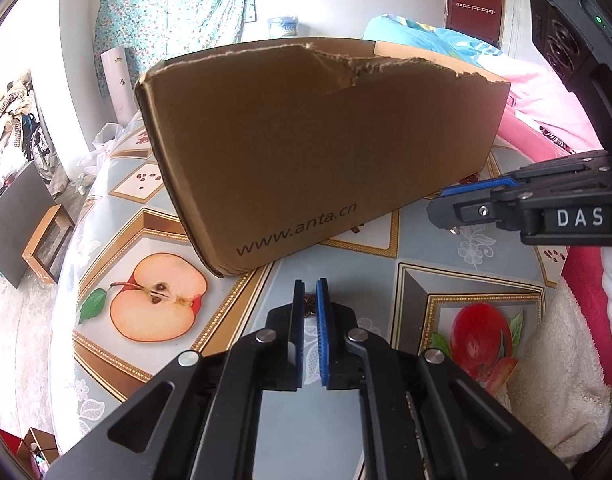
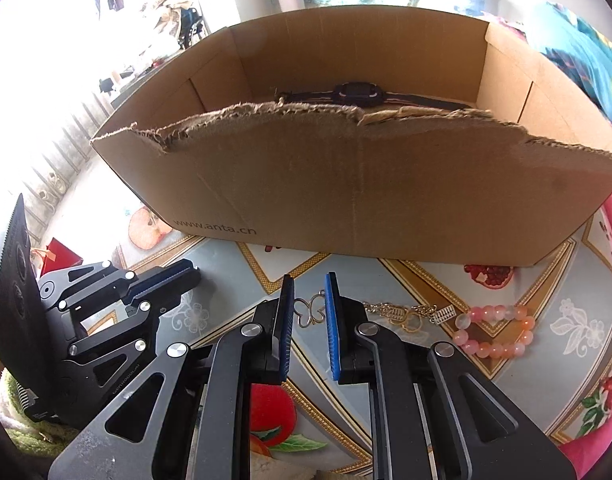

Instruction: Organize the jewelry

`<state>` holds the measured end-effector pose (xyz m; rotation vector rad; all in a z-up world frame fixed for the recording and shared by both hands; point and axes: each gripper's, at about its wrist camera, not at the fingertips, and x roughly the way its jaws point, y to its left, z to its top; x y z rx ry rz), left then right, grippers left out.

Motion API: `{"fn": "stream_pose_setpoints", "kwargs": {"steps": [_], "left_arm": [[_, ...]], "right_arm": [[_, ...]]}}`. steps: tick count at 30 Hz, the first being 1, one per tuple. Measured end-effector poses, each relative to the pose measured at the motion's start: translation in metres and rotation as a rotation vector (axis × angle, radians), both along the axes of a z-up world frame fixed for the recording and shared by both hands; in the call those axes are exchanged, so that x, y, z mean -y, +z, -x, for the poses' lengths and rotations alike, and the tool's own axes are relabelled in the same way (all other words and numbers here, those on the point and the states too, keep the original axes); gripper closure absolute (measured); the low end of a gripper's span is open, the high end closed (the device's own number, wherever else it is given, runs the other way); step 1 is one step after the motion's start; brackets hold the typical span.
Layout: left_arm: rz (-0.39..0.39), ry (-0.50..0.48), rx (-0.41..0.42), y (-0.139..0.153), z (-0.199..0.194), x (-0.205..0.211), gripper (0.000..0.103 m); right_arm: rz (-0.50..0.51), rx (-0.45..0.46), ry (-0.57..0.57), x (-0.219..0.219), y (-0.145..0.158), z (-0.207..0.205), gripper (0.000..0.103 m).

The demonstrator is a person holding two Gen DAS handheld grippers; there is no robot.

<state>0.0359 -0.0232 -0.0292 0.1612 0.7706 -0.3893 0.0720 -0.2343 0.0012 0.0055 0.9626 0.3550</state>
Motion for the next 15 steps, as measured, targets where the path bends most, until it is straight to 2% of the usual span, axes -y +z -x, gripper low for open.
{"fn": "stream_pose_setpoints", "kwargs": {"steps": [8,12,13,15], "left_arm": [[0.004,-0.002,0.008,0.009,0.009,-0.002,0.103],[0.019,0.002,-0.020,0.013,0.012,-0.005,0.102],[0.016,0.003,-0.022,0.013,0.013,-0.004,0.101],[-0.005,0.004,-0.023,0.013,0.013,-0.003,0.090]], "right_arm": [[-0.056,0.046,-0.019,0.027,0.019,0.019,0.090],[-0.088,0.056,-0.012,0.031,0.019,0.027,0.090],[-0.093,0.058,-0.010,0.012,0.005,0.026,0.090],[-0.108,0.057,-0.004,0.008,0.001,0.028,0.090]]}}
